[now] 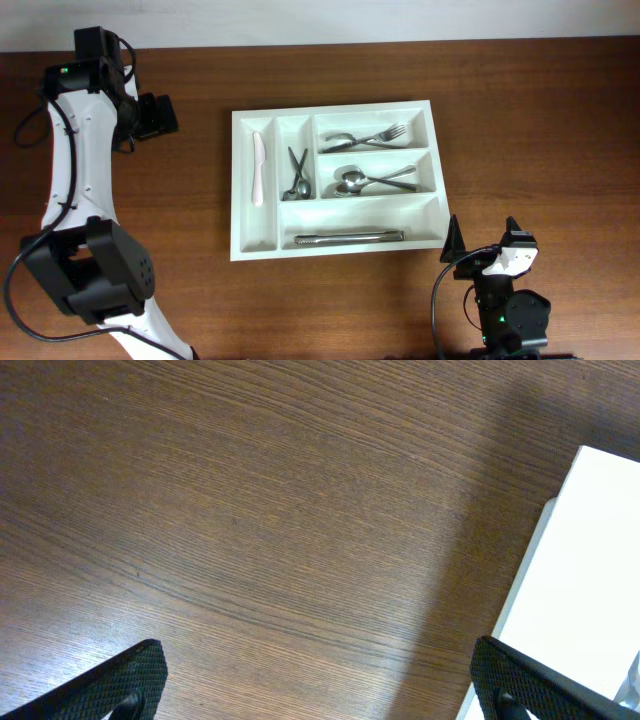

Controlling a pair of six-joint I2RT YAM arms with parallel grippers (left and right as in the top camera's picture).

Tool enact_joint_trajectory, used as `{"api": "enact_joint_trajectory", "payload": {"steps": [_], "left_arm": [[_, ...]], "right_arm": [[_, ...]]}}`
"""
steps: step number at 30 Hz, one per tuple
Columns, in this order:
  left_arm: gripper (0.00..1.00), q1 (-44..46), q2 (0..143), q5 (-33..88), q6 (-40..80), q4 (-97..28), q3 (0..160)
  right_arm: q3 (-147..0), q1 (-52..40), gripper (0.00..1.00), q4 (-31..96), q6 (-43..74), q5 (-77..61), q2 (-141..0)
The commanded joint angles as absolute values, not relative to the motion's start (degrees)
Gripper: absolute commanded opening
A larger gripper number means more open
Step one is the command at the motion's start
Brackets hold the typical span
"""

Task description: Pack container

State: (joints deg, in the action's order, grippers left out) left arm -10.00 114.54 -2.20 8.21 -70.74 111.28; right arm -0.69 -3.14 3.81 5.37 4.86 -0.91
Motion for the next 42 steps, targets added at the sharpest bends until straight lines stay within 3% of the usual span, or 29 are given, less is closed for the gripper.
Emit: {"api": "enact_joint_trajectory", "payload": {"steps": [1,10,25,35,42], "left_arm": [[0.99,-10.0,112.8,-2.4,8.1,-70.8,112.4],[0.99,-8.4,105.3,-2.4,8.1,-70.8,112.4],[0.99,8.7,63.3,-2.4,8.1,-70.8,112.4],[0.99,9.0,43.2,-2.4,8.1,-70.8,110.9],[0.99,9.0,29.0,-6.5,8.1,-69.8,96.4]], "right_arm": [[-0.3,-2.8,0.99,4.2,4.9,4.8,-0.4],[-0.3,-2.8,0.99,4.2,5.0,4.8,-0.4],[-0.3,-2.8,0.99,4.2,5.0,4.8,-0.4],[-0.3,-2.8,0.99,4.2,5.0,4.8,-0.4],[-0.3,-2.8,0.99,4.2,5.0,4.8,-0.4]]}}
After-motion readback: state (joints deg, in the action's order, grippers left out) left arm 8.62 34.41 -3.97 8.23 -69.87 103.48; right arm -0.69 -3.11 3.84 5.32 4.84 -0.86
